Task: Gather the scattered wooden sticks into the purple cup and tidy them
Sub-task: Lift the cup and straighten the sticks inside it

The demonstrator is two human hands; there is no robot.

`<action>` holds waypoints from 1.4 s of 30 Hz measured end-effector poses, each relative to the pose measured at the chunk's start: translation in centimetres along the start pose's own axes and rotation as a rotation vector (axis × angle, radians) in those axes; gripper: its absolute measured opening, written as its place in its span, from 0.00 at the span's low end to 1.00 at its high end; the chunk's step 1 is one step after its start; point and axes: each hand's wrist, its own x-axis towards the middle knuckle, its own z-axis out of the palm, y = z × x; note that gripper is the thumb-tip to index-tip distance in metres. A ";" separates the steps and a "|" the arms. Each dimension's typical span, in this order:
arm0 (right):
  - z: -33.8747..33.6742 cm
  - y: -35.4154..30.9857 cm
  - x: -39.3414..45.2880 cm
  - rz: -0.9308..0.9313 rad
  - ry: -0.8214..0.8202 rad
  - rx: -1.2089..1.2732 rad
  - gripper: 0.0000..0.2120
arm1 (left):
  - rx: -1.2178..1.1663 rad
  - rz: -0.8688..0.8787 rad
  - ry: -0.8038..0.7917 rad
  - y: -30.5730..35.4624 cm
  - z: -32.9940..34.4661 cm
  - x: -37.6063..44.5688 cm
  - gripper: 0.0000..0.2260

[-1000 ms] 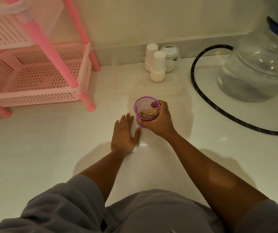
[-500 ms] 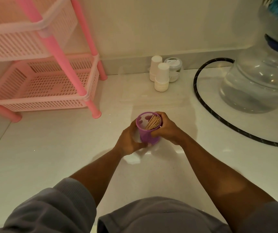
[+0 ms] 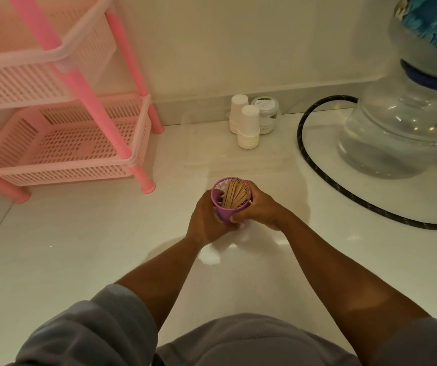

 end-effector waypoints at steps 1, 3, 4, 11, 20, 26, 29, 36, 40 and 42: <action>0.1 -0.2 0.0 -0.007 0.024 -0.005 0.46 | 0.029 -0.004 0.022 0.1 0.1 0.1 0.46; 0.5 -0.5 0.0 -0.023 0.099 -0.024 0.49 | 0.075 -0.020 0.061 0.6 0.3 0.2 0.46; 0.7 -0.6 0.1 -0.037 0.142 -0.031 0.50 | 0.082 -0.029 0.079 0.8 0.5 0.3 0.45; 0.9 -1.2 0.3 -0.089 0.276 -0.066 0.47 | 0.015 0.023 0.126 2.2 1.2 0.7 0.41; -0.1 -1.2 0.5 -0.058 0.197 -0.064 0.44 | -0.136 -0.003 -0.092 2.0 0.2 1.7 0.43; -0.8 -0.8 0.3 -0.041 0.100 -0.095 0.42 | -0.083 -0.008 -0.039 1.2 0.5 1.5 0.43; -1.1 -0.6 0.5 -0.035 0.064 -0.095 0.42 | 0.004 -0.051 0.046 1.0 1.0 1.1 0.47; -1.8 -0.5 1.2 -0.002 0.072 0.005 0.30 | 0.059 -0.105 0.170 1.2 1.4 0.8 0.49; -2.0 -1.1 1.3 0.000 0.182 -0.159 0.21 | 0.096 -0.123 0.169 1.2 1.4 0.9 0.50; -2.0 -1.5 1.6 -0.030 0.219 -0.216 0.18 | 0.116 -0.126 0.174 1.1 1.5 1.0 0.50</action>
